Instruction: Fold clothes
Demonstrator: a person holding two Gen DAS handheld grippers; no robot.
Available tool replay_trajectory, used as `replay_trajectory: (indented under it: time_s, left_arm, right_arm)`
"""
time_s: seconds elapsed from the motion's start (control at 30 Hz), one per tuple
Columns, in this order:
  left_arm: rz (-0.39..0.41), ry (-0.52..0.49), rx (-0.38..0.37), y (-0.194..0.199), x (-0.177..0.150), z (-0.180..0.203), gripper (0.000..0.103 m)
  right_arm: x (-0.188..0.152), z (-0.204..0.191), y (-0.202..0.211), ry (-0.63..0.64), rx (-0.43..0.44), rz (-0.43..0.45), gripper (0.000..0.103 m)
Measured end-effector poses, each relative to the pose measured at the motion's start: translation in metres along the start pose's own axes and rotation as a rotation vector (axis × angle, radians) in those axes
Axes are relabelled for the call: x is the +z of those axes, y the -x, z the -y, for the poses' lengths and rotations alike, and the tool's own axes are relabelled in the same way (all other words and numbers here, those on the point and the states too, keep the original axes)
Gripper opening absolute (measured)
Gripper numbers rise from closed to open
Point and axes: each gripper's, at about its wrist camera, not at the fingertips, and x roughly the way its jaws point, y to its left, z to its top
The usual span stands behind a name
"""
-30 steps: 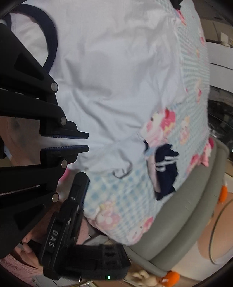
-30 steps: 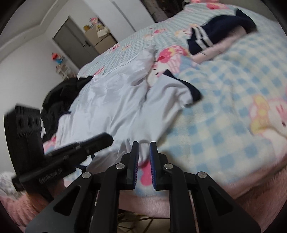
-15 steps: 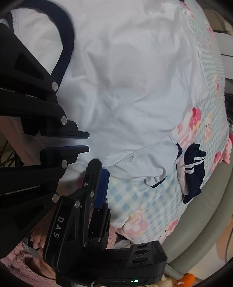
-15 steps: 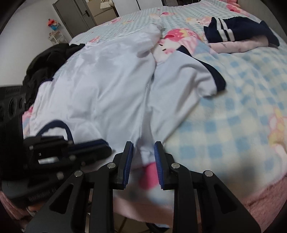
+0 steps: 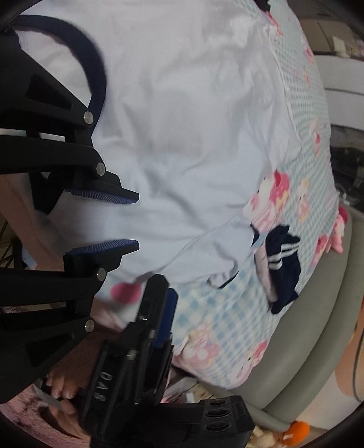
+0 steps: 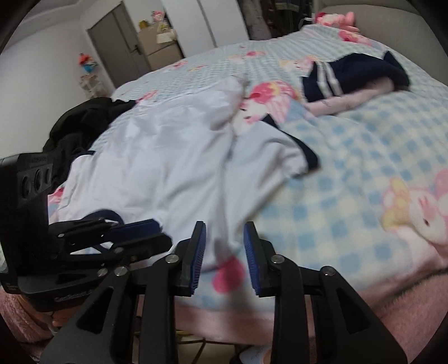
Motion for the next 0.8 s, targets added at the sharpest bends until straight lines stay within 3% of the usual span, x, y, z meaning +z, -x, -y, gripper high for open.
replay_trajectory:
  time_s: [0.13, 0.23, 0.33, 0.47, 0.53, 0.67, 0.8]
  left_arm:
    - [-0.071, -0.015, 0.030, -0.007, -0.007, -0.006, 0.029]
    - [-0.108, -0.033, 0.017, 0.001, -0.021, -0.009, 0.029]
    - [-0.053, 0.001, -0.020, 0.020, -0.026, -0.019, 0.029]
    - [0.020, 0.059, -0.019, 0.027, -0.011, -0.029, 0.029]
    - [0.005, 0.045, -0.008, 0.020, -0.006, -0.026, 0.029]
    - [-0.099, 0.002, 0.021, 0.004, -0.024, -0.013, 0.029]
    - [-0.082, -0.009, 0.011, 0.018, -0.037, -0.013, 0.030]
  right_arm:
    - [-0.004, -0.021, -0.029, 0.095, -0.084, -0.113, 0.032]
    - [-0.009, -0.015, -0.027, 0.044, -0.104, -0.136, 0.032]
    - [-0.010, -0.010, -0.009, -0.001, -0.101, -0.073, 0.032]
    - [-0.004, -0.025, 0.013, 0.053, -0.089, 0.092, 0.035]
    - [-0.003, -0.034, 0.004, 0.091, -0.069, 0.067, 0.035]
    - [-0.014, -0.037, -0.025, 0.137, -0.188, -0.092, 0.035]
    - [-0.015, -0.013, -0.010, 0.023, -0.128, -0.073, 0.035]
